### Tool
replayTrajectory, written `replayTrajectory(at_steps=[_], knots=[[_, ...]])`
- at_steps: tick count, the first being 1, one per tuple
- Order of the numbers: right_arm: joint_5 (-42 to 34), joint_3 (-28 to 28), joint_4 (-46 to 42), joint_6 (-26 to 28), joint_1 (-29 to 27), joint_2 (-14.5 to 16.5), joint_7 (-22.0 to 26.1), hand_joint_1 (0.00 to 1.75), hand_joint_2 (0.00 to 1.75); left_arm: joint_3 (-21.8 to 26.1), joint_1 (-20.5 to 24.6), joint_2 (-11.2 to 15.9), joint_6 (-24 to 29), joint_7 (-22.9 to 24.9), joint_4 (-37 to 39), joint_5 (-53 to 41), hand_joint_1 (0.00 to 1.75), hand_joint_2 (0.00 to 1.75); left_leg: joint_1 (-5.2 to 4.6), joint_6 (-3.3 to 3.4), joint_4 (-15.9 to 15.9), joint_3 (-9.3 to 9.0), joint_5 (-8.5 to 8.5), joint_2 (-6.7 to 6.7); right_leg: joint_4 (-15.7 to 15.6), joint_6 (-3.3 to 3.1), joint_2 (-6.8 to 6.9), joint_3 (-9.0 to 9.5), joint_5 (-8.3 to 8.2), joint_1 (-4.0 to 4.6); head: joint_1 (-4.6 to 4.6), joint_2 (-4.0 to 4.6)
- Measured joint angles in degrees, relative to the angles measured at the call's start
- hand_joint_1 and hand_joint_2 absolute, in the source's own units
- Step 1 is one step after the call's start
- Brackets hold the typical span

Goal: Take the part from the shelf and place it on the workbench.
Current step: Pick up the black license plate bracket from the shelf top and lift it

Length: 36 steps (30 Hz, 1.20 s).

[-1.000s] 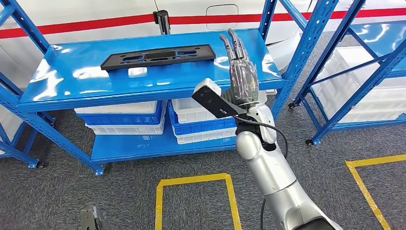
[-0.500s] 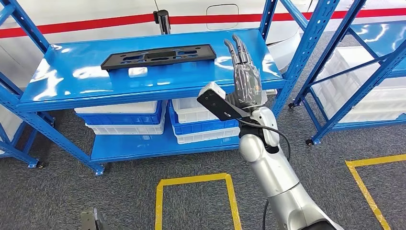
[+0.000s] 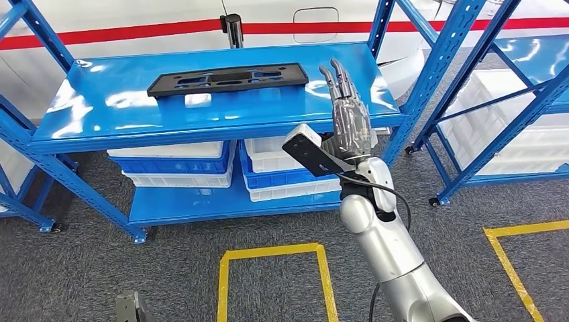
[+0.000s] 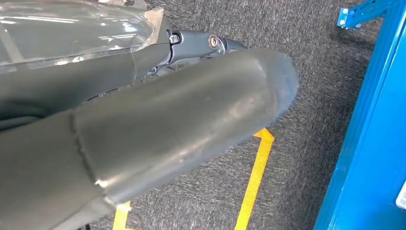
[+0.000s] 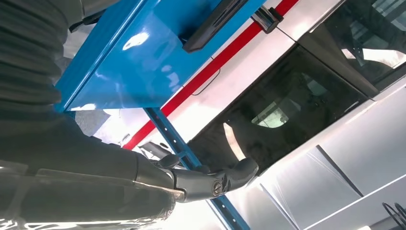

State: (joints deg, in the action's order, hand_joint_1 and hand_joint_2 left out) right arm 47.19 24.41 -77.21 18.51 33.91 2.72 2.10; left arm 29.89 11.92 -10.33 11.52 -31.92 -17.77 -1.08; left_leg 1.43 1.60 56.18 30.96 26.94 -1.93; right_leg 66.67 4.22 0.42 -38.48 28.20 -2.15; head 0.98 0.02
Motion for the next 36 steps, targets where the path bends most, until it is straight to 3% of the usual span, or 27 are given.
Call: replayTrajectory(at_steps=[1,2,3,5,7,9,11,12,13,14,16,17,19,21,23,26,27,28,29,31,32,33,35,36], knots=[[0.0,0.0,0.0,0.0,0.0,0.0,0.0,0.00,1.75,0.0,0.0,0.0,0.0,0.0,0.0,0.1,0.00,0.00,0.00,-0.53,0.3,0.02,0.35,0.04,-3.7,0.48,0.09,1.71,-1.36,-0.11,0.14,0.00],[0.0,0.0,0.0,0.0,0.0,0.0,0.0,0.00,1.75,-0.1,0.0,0.1,0.0,0.0,0.0,0.3,0.00,0.00,-0.04,-1.02,0.7,0.10,0.66,0.07,-6.4,0.39,0.08,2.93,-2.21,-0.22,0.17,0.00],[0.0,0.0,-0.1,0.0,-0.1,0.0,0.0,0.00,1.75,-0.2,0.0,0.1,0.0,0.0,0.1,0.4,0.00,0.00,-0.12,-1.42,0.9,0.22,0.89,0.09,-7.7,-0.04,0.02,3.54,-2.37,-0.18,0.17,0.00],[0.0,0.0,-0.2,0.0,-0.3,-0.1,-0.1,0.00,1.75,-0.5,0.0,0.1,0.0,0.0,0.1,0.6,0.00,0.00,0.07,-1.81,1.1,0.31,1.08,0.07,-7.7,-1.46,-0.45,3.54,-1.96,0.04,0.00,0.00],[0.1,0.0,-0.4,0.0,-0.5,-0.2,-0.1,0.00,1.75,-0.9,0.0,0.1,-0.1,0.0,0.2,0.7,0.00,0.00,0.48,-2.11,2.2,0.71,1.95,0.29,-7.6,-2.35,-0.77,3.75,-1.69,0.18,-0.08,0.00],[0.2,0.0,-0.8,0.0,-0.5,-0.2,-0.2,0.00,1.75,-1.1,0.0,0.1,-0.1,0.0,0.2,0.7,0.00,0.00,0.60,-2.22,7.7,3.44,4.41,0.90,-7.6,-3.06,-1.00,4.21,-1.40,0.34,-0.22,0.00],[0.2,0.0,-1.0,0.0,-0.8,-0.2,-0.3,0.00,1.75,-1.2,0.0,0.1,0.0,0.0,0.3,0.9,0.00,0.00,0.42,-1.97,15.9,8.37,6.87,1.35,-7.6,-3.68,-1.17,4.70,-0.98,0.86,-0.32,0.00],[0.2,0.0,-1.0,-0.1,-1.0,-0.2,-0.4,0.00,1.75,-1.3,-0.1,0.1,0.0,0.0,0.3,1.0,0.00,0.00,0.26,-1.67,18.6,10.41,6.97,1.45,-7.6,-4.00,-1.31,5.00,-0.75,1.17,-0.34,0.00],[0.2,0.0,-1.0,-0.1,-1.1,-0.2,-0.4,0.00,1.75,-1.3,-0.1,0.1,0.0,0.0,0.4,1.0,0.00,0.00,0.02,-1.20,19.1,11.49,5.91,1.49,-7.6,-4.31,-1.48,5.34,-0.52,1.44,-0.33,0.00],[0.2,0.0,-1.0,-0.1,-1.2,-0.2,-0.4,0.00,1.75,-1.4,-0.1,0.1,0.0,0.0,0.4,1.0,0.00,0.00,-0.36,-0.55,17.1,11.41,3.77,1.59,-7.6,-4.54,-1.68,5.69,-0.28,1.66,-0.33,0.00],[0.2,0.0,-1.0,-0.1,-1.3,-0.2,-0.4,0.00,1.75,-1.4,-0.1,0.2,0.0,0.0,0.4,1.0,0.00,0.00,-1.38,1.24,9.5,9.00,-1.08,2.06,-7.7,-4.76,-2.10,6.26,0.15,1.89,-0.27,0.00],[0.3,0.0,-1.1,-0.1,-1.3,-0.3,-0.4,0.00,1.75,-1.4,-0.1,0.3,0.0,0.0,0.4,1.0,0.00,0.00,-1.87,2.04,6.1,7.75,-2.50,2.22,-7.8,-4.70,-2.28,6.39,0.33,1.96,-0.23,0.00],[0.3,0.0,-1.1,-0.1,-1.5,-0.3,-0.5,0.00,1.75,-1.4,0.0,0.5,0.0,0.0,0.4,1.0,0.00,0.00,-2.54,2.99,3.0,6.43,-2.90,2.28,-8.0,-4.32,-2.46,6.57,0.37,1.93,-0.34,0.00],[0.3,0.0,-1.3,-0.1,-1.5,-0.4,-0.5,0.00,1.75,-1.4,0.0,0.5,0.0,0.0,0.4,1.0,0.00,0.00,-2.63,3.14,1.4,5.35,-2.93,2.06,-7.9,-3.72,-2.37,6.88,0.24,2.11,-0.54,0.00],[0.3,0.0,-1.5,-0.1,-1.3,-0.5,-0.6,0.00,1.75,-1.4,0.0,0.5,0.0,0.0,0.4,1.1,0.00,0.00,-2.36,3.10,0.0,3.80,-3.13,1.94,-5.6,-3.32,-1.90,6.04,1.33,2.28,-0.54,0.00],[0.3,-0.1,-1.6,-0.1,-1.4,-0.6,-0.6,0.00,1.75,-1.4,0.1,0.4,0.0,0.0,0.4,1.1,0.00,0.00,-2.06,2.87,-0.4,2.91,-2.91,1.92,4.4,-3.06,-1.46,0.16,4.93,1.90,-0.54,0.00],[0.3,-0.1,-1.6,-0.1,-1.6,-0.7,-0.6,0.00,1.75,-1.4,0.1,0.3,0.0,0.0,0.4,1.1,0.00,0.00,-1.97,2.70,-0.4,2.79,-2.72,1.94,6.6,-2.77,-1.42,-1.60,5.38,1.72,-0.55,0.00],[0.3,-0.1,-1.6,-0.1,-1.7,-0.9,-0.6,0.00,1.75,-1.4,0.0,0.3,0.0,0.0,0.4,1.1,0.00,0.00,-1.83,2.45,-0.4,2.62,-2.50,1.96,6.9,-2.17,-1.35,-2.44,4.91,1.47,-0.54,0.00],[0.3,-0.1,-1.6,-0.1,-1.8,-0.9,-0.6,0.00,1.75,-1.4,0.0,0.2,0.0,0.0,0.4,1.1,0.00,0.00,-1.63,2.10,-0.3,2.38,-2.24,1.99,5.3,-1.33,-1.24,-2.34,3.59,1.16,-0.54,0.00],[0.3,-0.1,-1.6,-0.1,-1.8,-1.0,-0.6,0.00,1.75,-1.5,0.0,0.2,0.0,0.0,0.5,1.3,0.00,0.00,-1.17,1.19,0.0,1.74,-1.45,2.00,-2.2,0.45,-0.75,0.03,-0.68,0.43,-0.49,0.00],[0.3,-0.1,-1.6,-0.1,-1.8,-1.0,-0.6,0.00,1.75,-1.5,0.0,0.2,0.0,0.0,0.5,1.5,0.00,0.00,-1.02,0.71,0.3,1.53,-1.02,2.02,-5.6,0.52,-0.49,1.18,-1.80,0.33,-0.40,0.00],[0.3,-0.1,-1.5,-0.1,-1.8,-1.0,-0.6,0.00,1.75,-1.5,0.0,0.2,0.0,0.0,0.5,1.7,0.00,0.00,-1.00,0.24,0.6,1.51,-0.59,2.01,-7.8,0.01,-0.26,2.14,-2.58,0.36,-0.37,0.00],[0.3,-0.1,-1.4,-0.2,-1.8,-1.1,-0.7,0.00,1.75,-1.6,0.0,0.2,0.0,-0.1,0.5,2.2,0.00,0.00,-1.03,-0.44,1.0,1.45,-0.07,1.96,-8.6,-1.88,-0.22,2.66,-2.46,0.64,-0.40,0.00],[0.3,-0.1,-1.4,-0.2,-1.8,-1.1,-0.8,0.00,1.75,-1.7,0.0,0.2,0.1,-0.2,0.5,2.5,0.00,0.00,-0.97,-0.73,1.0,1.41,0.18,1.91,-8.5,-2.44,-0.30,3.06,-2.84,0.57,-0.51,0.00]])
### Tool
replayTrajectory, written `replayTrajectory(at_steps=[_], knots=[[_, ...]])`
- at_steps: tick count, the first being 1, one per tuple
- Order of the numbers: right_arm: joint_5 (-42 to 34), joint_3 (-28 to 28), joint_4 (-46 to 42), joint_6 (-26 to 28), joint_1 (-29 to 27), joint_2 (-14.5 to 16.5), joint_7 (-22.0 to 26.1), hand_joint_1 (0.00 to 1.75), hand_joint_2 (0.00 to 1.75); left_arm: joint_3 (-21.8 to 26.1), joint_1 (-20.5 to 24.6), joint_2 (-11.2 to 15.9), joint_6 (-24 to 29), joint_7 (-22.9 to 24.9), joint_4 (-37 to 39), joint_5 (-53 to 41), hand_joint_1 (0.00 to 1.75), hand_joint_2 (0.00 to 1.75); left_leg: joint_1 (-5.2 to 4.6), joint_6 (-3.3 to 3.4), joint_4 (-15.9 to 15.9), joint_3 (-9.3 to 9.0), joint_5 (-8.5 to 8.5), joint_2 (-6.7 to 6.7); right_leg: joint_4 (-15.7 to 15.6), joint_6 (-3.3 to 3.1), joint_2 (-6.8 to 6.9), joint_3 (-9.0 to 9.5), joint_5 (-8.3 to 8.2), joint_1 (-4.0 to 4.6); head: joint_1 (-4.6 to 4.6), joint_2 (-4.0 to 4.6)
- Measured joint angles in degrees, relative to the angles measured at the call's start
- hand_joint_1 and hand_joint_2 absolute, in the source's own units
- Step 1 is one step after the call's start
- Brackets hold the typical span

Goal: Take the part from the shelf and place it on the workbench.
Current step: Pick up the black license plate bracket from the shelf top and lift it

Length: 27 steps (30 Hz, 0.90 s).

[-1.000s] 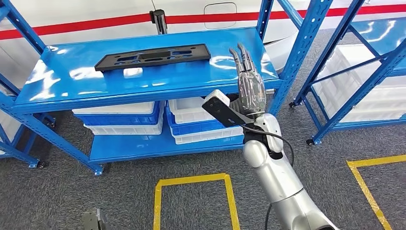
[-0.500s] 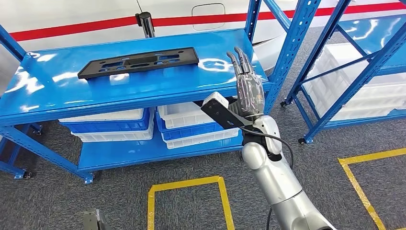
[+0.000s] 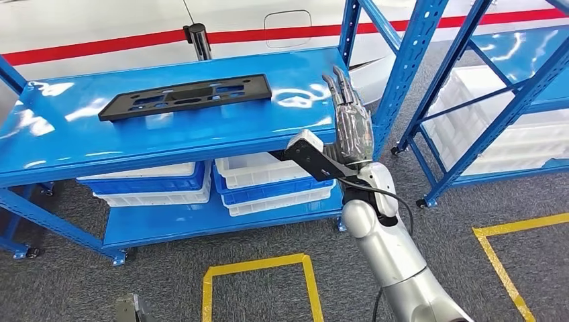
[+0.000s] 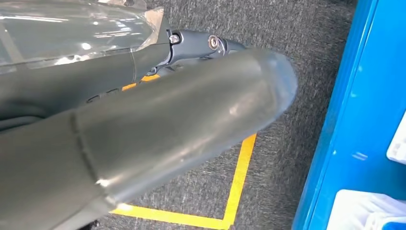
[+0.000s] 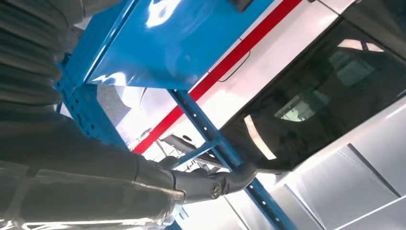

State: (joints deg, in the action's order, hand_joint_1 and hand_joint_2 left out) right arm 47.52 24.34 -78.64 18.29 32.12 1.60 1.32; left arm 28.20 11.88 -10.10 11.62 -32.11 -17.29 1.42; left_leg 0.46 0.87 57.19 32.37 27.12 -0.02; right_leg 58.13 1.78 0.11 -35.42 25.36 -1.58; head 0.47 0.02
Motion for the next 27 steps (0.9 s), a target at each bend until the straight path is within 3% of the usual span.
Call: replayTrajectory(at_steps=[2,3,6,7,8,10,12,15,17,18,20,22,23,25,26,27], knots=[[0.0,0.0,0.0,0.0,0.1,0.1,0.0,0.00,1.75,-0.3,0.0,0.0,0.2,-0.3,0.0,0.4,0.00,0.00,0.26,-0.50,1.9,0.50,0.85,-0.03,0.0,-0.67,-0.20,0.80,0.15,-0.16,-0.14,0.00],[0.0,0.0,0.0,0.0,0.2,0.1,0.0,0.00,1.75,-0.4,0.1,0.0,0.2,-0.4,0.0,0.5,0.00,0.00,0.36,-0.77,4.4,1.75,1.74,-0.04,0.0,-0.97,-0.27,1.26,0.36,-0.18,-0.24,0.00],[0.0,0.0,0.0,0.0,0.0,0.2,-0.1,0.00,1.75,-0.7,0.0,0.0,0.4,-0.8,0.0,1.1,0.00,0.00,0.46,-1.14,15.0,8.66,5.03,-0.05,-0.1,-1.97,-0.40,2.22,1.26,0.34,-0.43,0.00],[0.0,0.0,0.0,0.0,-0.1,0.2,-0.1,0.00,1.75,-0.7,-0.1,0.0,0.4,-1.0,0.0,1.2,0.00,0.00,0.44,-1.02,16.4,10.33,4.93,-0.05,-0.1,-2.15,-0.52,2.56,1.59,0.57,-0.46,0.00],[0.1,0.0,0.0,-0.1,-0.1,0.3,-0.2,0.00,1.75,-0.7,-0.2,0.0,0.5,-1.2,0.0,1.4,0.00,0.00,0.38,-0.73,15.7,10.88,3.66,-0.04,-0.1,-2.22,-0.67,2.96,1.92,0.76,-0.46,0.00],[0.6,0.1,0.1,-0.4,0.2,0.5,-0.4,0.00,1.75,-0.7,-0.3,0.0,0.7,-1.6,0.0,1.6,0.00,0.00,-0.01,0.39,8.6,8.90,-1.42,0.02,-0.1,-2.24,-0.97,3.86,2.59,1.00,-0.46,0.00],[1.1,0.2,0.3,-1.0,0.8,0.9,-0.6,0.00,1.75,-0.8,-0.2,0.0,1.0,-1.7,0.0,1.9,0.00,0.00,-0.66,1.47,2.3,6.48,-4.21,0.04,-0.5,-2.02,-1.17,4.52,3.10,1.11,-0.38,0.00],[1.6,0.7,1.1,-1.7,1.4,1.5,-1.0,0.00,1.75,-0.8,-0.2,-0.2,1.1,-2.0,0.0,2.5,0.00,0.00,-1.29,2.57,0.0,5.03,-4.11,0.18,-0.6,-1.10,-1.24,5.28,3.01,1.30,-0.41,0.00],[1.8,1.1,1.6,-1.8,1.8,1.7,-1.1,0.00,1.75,-0.8,-0.2,-0.4,1.0,-2.2,0.0,3.0,0.00,0.00,-1.13,2.99,-1.0,3.56,-4.34,0.18,1.0,-0.67,-1.06,5.20,3.60,1.57,-0.38,0.00],[1.8,1.3,1.9,-1.8,2.1,1.8,-1.1,0.00,1.75,-0.8,-0.2,-0.5,1.0,-2.3,0.0,3.2,0.00,0.00,-1.01,3.12,-1.3,2.86,-4.30,0.18,2.9,-0.80,-0.96,4.32,4.61,1.54,-0.34,0.00],[1.9,1.5,2.6,-1.8,2.6,1.7,-1.1,0.00,1.75,-0.8,-0.2,-0.6,0.9,-2.6,0.0,3.7,0.00,0.00,-0.93,3.30,-1.5,2.24,-3.98,0.23,9.5,-1.07,-0.83,0.51,7.30,1.37,-0.29,0.00],[1.8,1.6,3.5,-1.8,2.8,1.7,-1.2,0.00,1.75,-0.8,-0.4,-0.7,0.9,-2.8,0.0,4.2,0.00,0.00,-0.90,3.18,-1.4,1.80,-3.40,0.34,14.8,-0.52,-0.82,-3.68,8.54,1.10,-0.17,0.00],[1.7,1.6,3.9,-1.8,2.8,1.7,-1.2,0.00,1.75,-0.8,-0.5,-0.8,0.9,-2.9,0.0,4.4,0.00,0.00,-0.86,3.01,-1.4,1.46,-3.04,0.41,14.7,0.22,-0.80,-4.52,7.76,0.92,-0.09,0.00],[1.4,1.7,4.8,-1.8,3.2,1.7,-1.0,0.00,1.75,-0.8,-0.7,-0.9,1.0,-3.1,0.0,5.0,0.00,0.00,-0.72,2.48,-1.2,0.53,-2.13,0.51,8.5,1.97,-0.62,-3.19,3.47,0.44,-0.04,0.00],[1.3,1.8,5.3,-1.9,3.6,1.7,-0.8,0.00,1.75,-0.8,-0.8,-1.0,1.0,-3.2,0.0,5.3,0.00,0.00,-0.71,2.11,-1.1,0.07,-1.63,0.52,4.6,2.44,-0.46,-2.04,1.49,0.32,0.01,0.00],[1.2,1.9,5.8,-1.9,4.0,1.8,-0.6,0.00,1.75,-0.8,-0.8,-1.0,1.0,-3.4,0.0,5.6,0.00,0.00,-0.73,1.73,-0.9,-0.17,-1.18,0.51,1.6,2.18,-0.27,-1.04,0.45,0.33,0.10,0.00]])
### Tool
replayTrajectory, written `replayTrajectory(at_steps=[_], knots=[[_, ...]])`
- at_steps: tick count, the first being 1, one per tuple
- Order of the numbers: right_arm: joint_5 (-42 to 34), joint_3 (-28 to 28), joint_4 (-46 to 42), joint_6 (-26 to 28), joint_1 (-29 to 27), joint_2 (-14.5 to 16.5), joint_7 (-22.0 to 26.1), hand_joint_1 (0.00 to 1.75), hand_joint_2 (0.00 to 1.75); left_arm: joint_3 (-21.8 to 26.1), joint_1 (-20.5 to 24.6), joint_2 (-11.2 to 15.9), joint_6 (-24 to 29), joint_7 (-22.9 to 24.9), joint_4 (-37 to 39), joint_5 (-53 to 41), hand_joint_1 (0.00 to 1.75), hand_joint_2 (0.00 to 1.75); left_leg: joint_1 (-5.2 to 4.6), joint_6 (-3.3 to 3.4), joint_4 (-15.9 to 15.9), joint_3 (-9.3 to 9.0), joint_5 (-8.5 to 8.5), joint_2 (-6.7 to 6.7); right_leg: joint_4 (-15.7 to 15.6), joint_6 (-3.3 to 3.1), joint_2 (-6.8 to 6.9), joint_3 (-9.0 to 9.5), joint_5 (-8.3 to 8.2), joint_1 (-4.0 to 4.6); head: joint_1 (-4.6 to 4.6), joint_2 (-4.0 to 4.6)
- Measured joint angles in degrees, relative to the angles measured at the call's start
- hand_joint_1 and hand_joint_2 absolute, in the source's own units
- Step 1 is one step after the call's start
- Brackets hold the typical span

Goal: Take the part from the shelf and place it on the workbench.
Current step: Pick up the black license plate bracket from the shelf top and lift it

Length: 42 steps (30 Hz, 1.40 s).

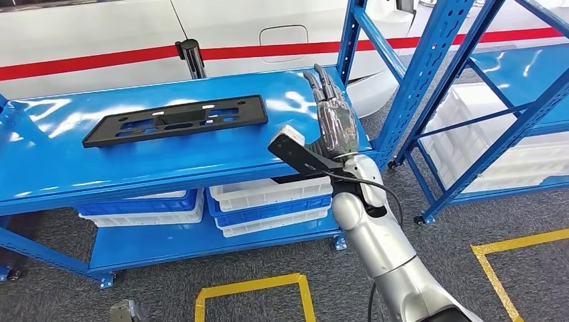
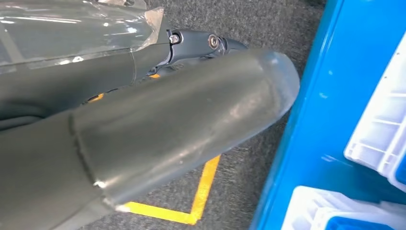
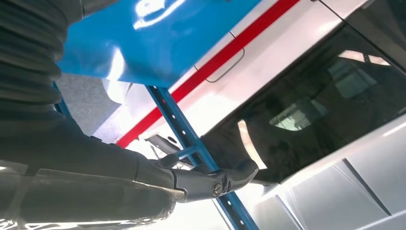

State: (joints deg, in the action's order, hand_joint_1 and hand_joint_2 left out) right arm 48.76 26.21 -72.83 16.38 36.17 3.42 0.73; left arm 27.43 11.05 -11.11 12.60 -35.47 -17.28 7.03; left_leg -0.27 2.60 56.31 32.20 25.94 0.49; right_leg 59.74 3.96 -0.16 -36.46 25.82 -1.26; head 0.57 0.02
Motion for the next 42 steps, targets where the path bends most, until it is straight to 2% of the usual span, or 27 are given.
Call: replayTrajectory(at_steps=[1,3,5,6,7,9,10,11,12,14,15,16,19,25,27,28,29,30,31,32,33,34,35,37,39,41,42], knots=[[-0.1,0.1,0.5,0.0,0.3,0.1,0.2,0.00,1.75,0.0,0.0,0.0,0.0,-0.2,0.0,0.3,0.00,0.00,-0.07,-0.40,0.1,-0.08,0.40,-0.02,-1.7,-0.61,0.12,0.66,-0.61,0.08,0.03,0.00],[-0.2,0.2,1.3,-0.1,0.8,0.5,0.4,0.00,1.75,0.0,-0.1,-0.1,0.1,-0.5,0.0,1.0,0.00,0.00,-0.10,-1.00,0.4,-0.18,0.91,-0.05,-2.2,-2.44,0.18,1.29,-0.39,0.26,0.07,0.00],[-0.3,0.4,1.7,-0.1,1.3,0.9,0.5,0.00,1.75,0.0,-0.1,-0.1,0.2,-0.8,-0.1,1.7,0.00,0.00,0.11,-1.50,1.9,0.35,1.35,-0.13,-2.4,-3.33,0.06,2.19,-0.43,0.01,0.01,0.00],[-0.4,0.5,2.0,-0.1,1.7,1.2,0.6,0.00,1.75,0.0,-0.1,-0.2,0.3,-1.0,-0.2,1.9,0.00,0.00,0.27,-1.80,4.0,1.48,1.78,-0.19,-2.4,-3.77,0.00,2.79,-0.19,-0.12,-0.10,0.00],[-0.4,0.6,2.3,-0.1,2.1,1.5,0.6,0.00,1.75,0.0,-0.1,-0.2,0.4,-1.0,-0.2,2.2,0.00,0.00,0.44,-2.15,7.2,3.41,2.47,-0.25,-2.5,-4.16,-0.02,3.36,0.18,-0.15,-0.19,0.00],[-0.4,0.9,2.9,-0.1,2.6,1.8,0.6,0.00,1.75,0.0,-0.1,-0.3,0.6,-1.1,-0.2,2.4,0.00,0.00,0.77,-2.74,14.5,8.40,4.52,-0.31,-2.5,-4.69,-0.07,4.32,1.08,0.03,-0.35,0.00],[-0.4,1.0,3.2,-0.1,2.6,1.9,0.6,0.00,1.75,0.0,-0.2,-0.3,0.7,-1.1,-0.2,2.5,0.00,0.00,0.88,-2.89,16.6,10.53,5.08,-0.32,-2.5,-4.73,-0.14,4.82,1.55,0.12,-0.35,0.00],[-0.4,1.0,3.5,-0.1,2.6,1.9,0.6,0.00,1.75,0.0,-0.2,-0.4,0.9,-1.1,-0.2,2.6,0.00,0.00,0.93,-2.88,17.0,11.75,4.71,-0.32,-2.5,-4.71,-0.24,5.41,2.05,0.20,-0.35,0.00],[-0.4,1.1,3.7,-0.1,2.7,2.0,0.6,0.00,1.75,0.0,-0.2,-0.4,1.0,-1.1,-0.2,2.6,0.00,0.00,0.94,-2.72,15.3,11.88,3.16,-0.33,-2.5,-4.68,-0.35,6.10,2.57,0.26,-0.36,0.00],[-0.4,1.1,4.1,-0.1,2.8,2.3,0.6,0.00,1.75,0.0,-0.2,-0.4,1.2,-1.0,-0.2,2.6,0.00,0.00,0.74,-1.91,7.7,9.80,-2.47,-0.31,-2.6,-4.53,-0.52,7.52,3.72,0.35,-0.36,0.00],[-0.4,1.1,4.2,-0.1,2.9,2.4,0.6,0.00,1.75,0.0,-0.2,-0.4,1.3,-1.0,-0.2,2.6,0.00,0.00,0.48,-1.44,4.5,8.67,-4.27,-0.31,-2.7,-4.35,-0.61,8.07,4.21,0.42,-0.34,0.00],[-0.4,1.2,4.4,-0.1,2.9,2.6,0.6,0.00,1.75,0.0,-0.1,-0.4,1.3,-1.0,-0.3,2.6,0.00,0.00,0.21,-0.95,2.2,7.69,-5.26,-0.24,-2.9,-4.08,-0.69,8.42,4.64,0.46,-0.34,0.00],[-0.4,1.2,4.6,-0.1,3.0,2.7,0.6,0.00,1.75,0.0,0.0,-0.4,1.5,-0.9,-0.4,2.7,0.00,0.00,-0.20,-0.34,1.2,6.73,-4.70,-0.04,-3.3,-3.52,-0.83,8.67,5.12,0.51,-0.39,0.00],[-0.4,1.2,4.6,-0.1,3.0,2.7,0.6,0.00,1.75,0.0,0.0,-0.5,1.5,-0.9,-0.4,2.7,0.00,0.00,-0.21,-0.29,1.2,6.74,-4.77,-0.09,-3.4,-3.46,-0.82,8.70,5.14,0.52,-0.45,0.00],[-0.4,1.2,4.6,-0.1,2.9,2.7,0.6,0.00,1.75,0.0,-0.1,-0.5,1.6,-0.8,-0.4,2.8,0.00,0.00,-0.24,-0.01,0.8,6.30,-4.62,-0.20,-3.4,-3.10,-0.80,9.33,4.85,0.82,-0.52,0.00],[-0.4,1.2,4.7,-0.1,2.9,2.7,0.6,0.00,1.75,0.0,-0.1,-0.6,1.6,-0.8,-0.5,2.9,0.00,0.00,-0.16,0.17,0.4,5.53,-4.49,-0.20,-2.6,-2.89,-0.73,9.37,4.82,0.97,-0.52,0.00],[-0.4,1.2,4.8,-0.1,2.8,2.7,0.6,0.00,1.75,0.0,-0.1,-0.7,1.7,-0.8,-0.5,2.9,0.00,0.00,-0.11,0.46,-0.1,4.45,-3.97,-0.16,1.8,-2.82,-0.66,6.84,5.70,1.11,-0.46,0.00],[-0.4,1.2,4.9,-0.2,2.7,2.6,0.6,0.00,1.31,0.0,-0.1,-0.8,1.7,-0.6,-0.6,3.1,0.00,0.00,-0.05,0.48,-0.4,2.64,-2.83,-0.01,2.7,-2.19,-0.53,4.12,4.74,0.97,-0.41,0.00],[-0.3,1.3,5.1,-0.3,2.6,2.6,0.6,0.00,0.87,0.0,-0.1,-0.9,1.9,-0.3,-0.6,3.3,0.00,0.00,-0.10,0.35,-0.4,0.75,-1.47,0.15,2.8,-1.67,-0.25,1.39,2.99,0.84,-0.35,0.00],[-0.3,1.5,5.4,-0.6,2.4,2.6,0.6,0.00,0.44,0.0,-0.1,-0.9,2.0,0.0,-0.6,3.6,0.00,0.00,-0.23,0.12,-0.3,-0.53,-0.08,0.28,2.4,-1.54,-0.06,-0.76,1.06,0.75,-0.31,0.00],[-0.2,1.8,5.6,-0.8,2.3,2.7,0.6,0.00,0.00,0.0,-0.1,-1.0,2.1,0.4,-0.6,3.8,0.00,0.00,-0.30,-0.29,0.0,-1.55,0.98,0.36,-1.6,-1.44,0.11,-0.42,-1.90,0.68,-0.39,0.00],[-0.1,2.1,5.8,-1.1,2.2,2.9,0.6,0.00,0.00,0.0,-0.1,-1.0,2.3,0.6,-0.6,3.9,0.00,0.00,-0.33,-0.59,0.2,-1.67,1.29,0.33,-2.3,-2.26,0.20,-0.13,-2.81,0.80,-0.41,0.00],[0.0,2.6,5.9,-1.5,2.2,3.2,0.6,0.00,0.00,0.0,-0.1,-1.0,2.4,0.9,-0.6,4.0,0.00,0.00,-0.25,-0.81,0.4,-1.60,1.41,0.28,-2.3,-2.99,0.11,0.20,-2.95,0.76,-0.46,0.00],[0.6,3.6,6.2,-2.0,2.1,4.0,0.5,0.00,0.00,0.0,0.0,-0.9,3.2,1.6,-0.6,4.1,0.00,0.00,0.00,-1.35,2.4,-0.60,1.57,0.05,-2.5,-3.80,0.03,0.64,-2.87,0.56,-0.56,0.00],[1.9,4.9,6.5,-2.1,2.0,4.7,0.2,0.00,0.00,0.0,0.0,-0.8,4.6,2.8,-0.6,4.2,0.00,0.00,0.41,-2.09,7.7,2.59,3.06,-0.09,-2.7,-4.29,0.02,1.16,-2.56,0.44,-0.71,0.00],[3.2,6.2,6.9,-2.2,1.7,5.1,-0.3,0.00,0.00,0.0,-0.2,-0.3,6.2,4.4,-0.3,4.1,0.00,0.00,0.86,-2.77,13.6,6.77,5.61,-0.17,-2.7,-4.81,0.04,1.44,-2.18,0.63,-0.75,0.00],[3.6,6.8,7.0,-2.2,1.4,5.3,-0.5,0.00,0.00,0.0,-0.5,0.0,7.1,5.3,0.0,4.0,0.00,0.00,0.99,-2.98,15.1,8.30,6.11,-0.22,-2.7,-5.01,0.05,1.56,-2.02,0.73,-0.76,0.00]])
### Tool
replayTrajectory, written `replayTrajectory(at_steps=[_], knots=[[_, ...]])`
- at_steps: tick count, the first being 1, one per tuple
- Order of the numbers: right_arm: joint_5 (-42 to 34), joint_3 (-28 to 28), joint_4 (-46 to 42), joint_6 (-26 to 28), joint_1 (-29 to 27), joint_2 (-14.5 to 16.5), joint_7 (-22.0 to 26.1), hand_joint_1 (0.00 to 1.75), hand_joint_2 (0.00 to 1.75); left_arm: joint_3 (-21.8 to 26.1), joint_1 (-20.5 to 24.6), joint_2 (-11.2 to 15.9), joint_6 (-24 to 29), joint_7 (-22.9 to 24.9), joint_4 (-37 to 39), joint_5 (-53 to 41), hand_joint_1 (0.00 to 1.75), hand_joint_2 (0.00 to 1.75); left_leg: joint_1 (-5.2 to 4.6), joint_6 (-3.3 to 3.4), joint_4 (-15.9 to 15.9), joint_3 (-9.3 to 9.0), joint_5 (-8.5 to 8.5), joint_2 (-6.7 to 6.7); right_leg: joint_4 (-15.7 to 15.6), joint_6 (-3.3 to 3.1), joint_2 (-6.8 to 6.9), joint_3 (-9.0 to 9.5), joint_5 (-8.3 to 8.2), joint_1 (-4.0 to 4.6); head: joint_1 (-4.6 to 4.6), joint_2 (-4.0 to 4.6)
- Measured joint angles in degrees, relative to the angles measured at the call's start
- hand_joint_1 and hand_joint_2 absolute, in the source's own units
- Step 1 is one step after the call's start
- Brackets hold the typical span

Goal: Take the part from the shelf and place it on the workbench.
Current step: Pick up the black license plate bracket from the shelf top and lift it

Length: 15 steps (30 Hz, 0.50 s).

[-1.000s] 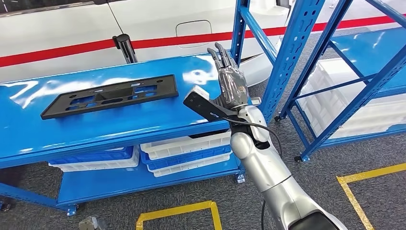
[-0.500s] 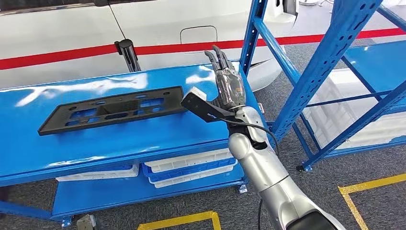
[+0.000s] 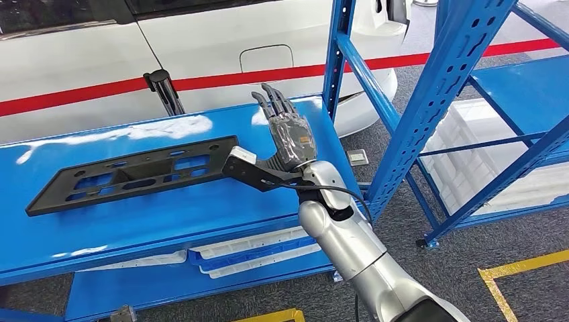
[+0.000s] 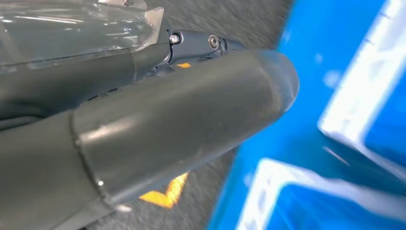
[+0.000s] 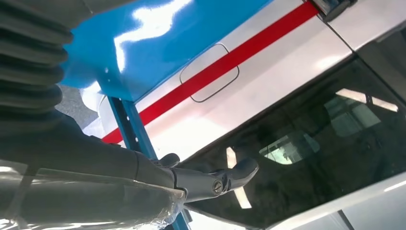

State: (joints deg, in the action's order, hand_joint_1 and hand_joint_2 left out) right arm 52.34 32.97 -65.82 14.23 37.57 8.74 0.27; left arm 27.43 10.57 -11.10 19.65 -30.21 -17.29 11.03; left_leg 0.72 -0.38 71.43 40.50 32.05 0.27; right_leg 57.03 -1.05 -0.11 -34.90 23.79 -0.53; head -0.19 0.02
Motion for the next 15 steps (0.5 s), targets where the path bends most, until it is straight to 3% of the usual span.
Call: replayTrajectory(at_steps=[1,2,4,5,7,10,12,15], knots=[[0.3,0.5,0.1,0.0,-0.2,0.2,-0.1,0.00,0.00,0.0,-0.3,0.4,0.9,0.9,0.3,-0.2,0.00,0.00,0.06,-0.08,-0.3,0.60,-0.57,-0.06,0.0,-0.10,0.02,0.11,0.15,0.08,-0.01,0.00],[0.5,0.9,0.2,0.0,-0.4,0.3,-0.2,0.00,0.00,0.0,-0.7,0.8,2.0,1.8,0.6,-0.4,0.00,0.00,0.07,0.01,-2.5,0.11,-2.22,-0.19,0.0,-0.18,0.06,0.26,0.28,0.15,-0.02,0.00],[0.9,1.5,0.1,0.0,-0.7,0.6,-0.2,0.00,0.00,0.0,-1.3,1.7,4.0,3.6,1.2,-0.9,0.00,0.00,-0.12,0.64,-9.9,-2.89,-6.43,-1.17,0.0,-0.11,0.23,0.64,0.54,0.30,0.00,0.00],[1.1,1.8,0.1,0.0,-0.7,0.7,-0.2,0.00,0.00,0.0,-1.5,2.1,4.8,4.4,1.5,-1.2,0.00,0.00,-0.32,1.02,-12.8,-4.01,-7.53,-1.71,0.0,-0.03,0.35,0.80,0.63,0.41,0.06,0.00],[1.2,2.3,0.0,0.0,-0.9,0.9,-0.1,0.00,0.00,0.0,-2.0,2.7,6.1,5.5,1.9,-1.5,0.00,0.00,-0.74,1.62,-14.6,-4.56,-7.73,-2.14,-0.2,0.45,0.78,1.05,0.94,0.45,0.08,0.00],[1.2,3.2,-0.1,-0.1,-1.0,1.7,0.4,0.00,0.00,0.0,-3.3,3.3,7.6,6.6,2.5,-1.6,0.00,0.00,-0.74,2.55,-15.6,-5.56,-8.39,-1.23,0.0,1.34,1.41,1.46,1.75,0.59,0.07,0.00],[1.0,3.7,-0.2,-0.2,-0.9,2.1,0.9,0.00,0.00,0.0,-4.0,3.6,8.3,7.2,2.9,-1.6,0.00,0.00,-0.44,2.97,-16.4,-6.48,-9.11,-0.61,3.8,1.32,1.09,0.03,4.00,0.64,0.16,0.00],[0.6,4.7,0.2,-0.7,-1.2,2.2,1.4,0.00,0.00,0.0,-4.8,4.0,9.7,9.0,3.5,-1.6,0.00,0.00,-0.48,3.18,-16.5,-6.43,-9.32,0.75,15.0,1.18,0.60,-5.04,8.68,0.22,0.30,0.00]])
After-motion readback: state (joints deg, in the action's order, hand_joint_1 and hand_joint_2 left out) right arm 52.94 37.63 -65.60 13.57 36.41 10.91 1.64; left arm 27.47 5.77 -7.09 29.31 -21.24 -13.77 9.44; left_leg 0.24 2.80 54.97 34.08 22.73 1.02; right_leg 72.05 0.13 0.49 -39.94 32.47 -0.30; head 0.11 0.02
